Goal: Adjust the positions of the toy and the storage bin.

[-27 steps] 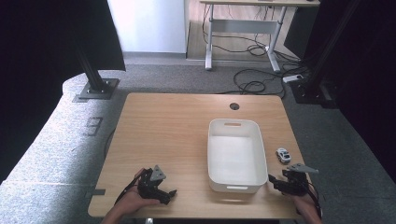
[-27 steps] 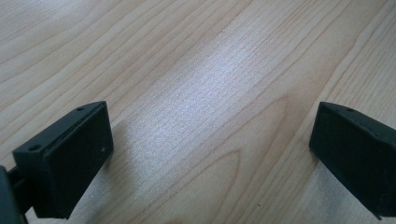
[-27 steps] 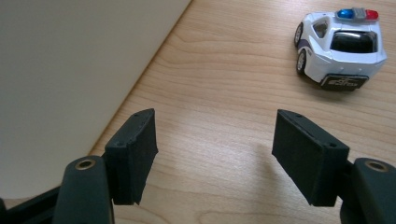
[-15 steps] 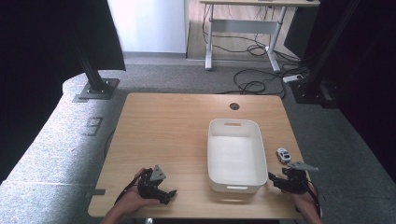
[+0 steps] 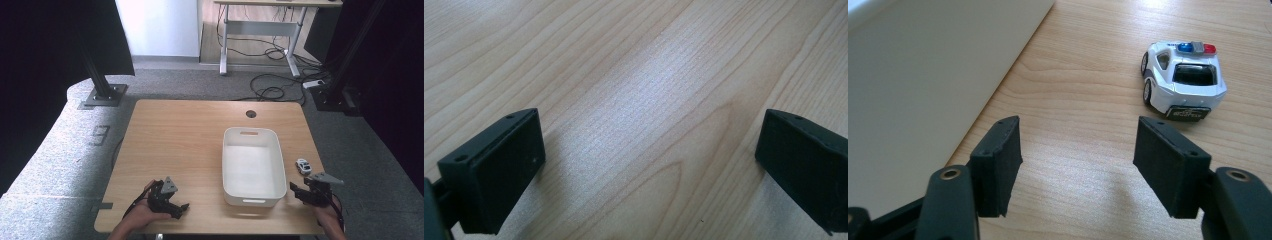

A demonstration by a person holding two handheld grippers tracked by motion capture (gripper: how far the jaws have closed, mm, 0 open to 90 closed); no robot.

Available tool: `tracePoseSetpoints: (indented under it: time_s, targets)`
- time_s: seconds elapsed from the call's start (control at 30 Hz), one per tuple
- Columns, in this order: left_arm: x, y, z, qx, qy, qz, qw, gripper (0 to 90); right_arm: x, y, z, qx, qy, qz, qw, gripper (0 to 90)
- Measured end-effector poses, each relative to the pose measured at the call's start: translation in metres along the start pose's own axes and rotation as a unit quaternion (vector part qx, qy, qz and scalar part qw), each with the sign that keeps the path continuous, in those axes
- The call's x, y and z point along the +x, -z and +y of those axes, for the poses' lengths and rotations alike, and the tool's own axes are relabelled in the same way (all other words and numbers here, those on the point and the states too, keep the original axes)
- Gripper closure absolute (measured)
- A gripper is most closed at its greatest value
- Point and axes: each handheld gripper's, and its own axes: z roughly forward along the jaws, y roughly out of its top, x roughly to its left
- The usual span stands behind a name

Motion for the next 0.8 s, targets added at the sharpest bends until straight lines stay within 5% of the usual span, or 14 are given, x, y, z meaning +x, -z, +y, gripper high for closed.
tracePoseSetpoints:
  time_s: [0.47,0.8]
  targets:
    - [0.000,0.000,0.000,0.001,-0.001,-0.001,1.0000,0.0,0.000,0.006,0.007,-0.004,-0.023,-0.008,0.9997,29.2]
    - [0.000,0.000,0.000,0.000,-0.002,-0.001,1.0000,0.0,0.002,0.014,0.015,-0.022,-0.024,0.018,0.9993,31.2]
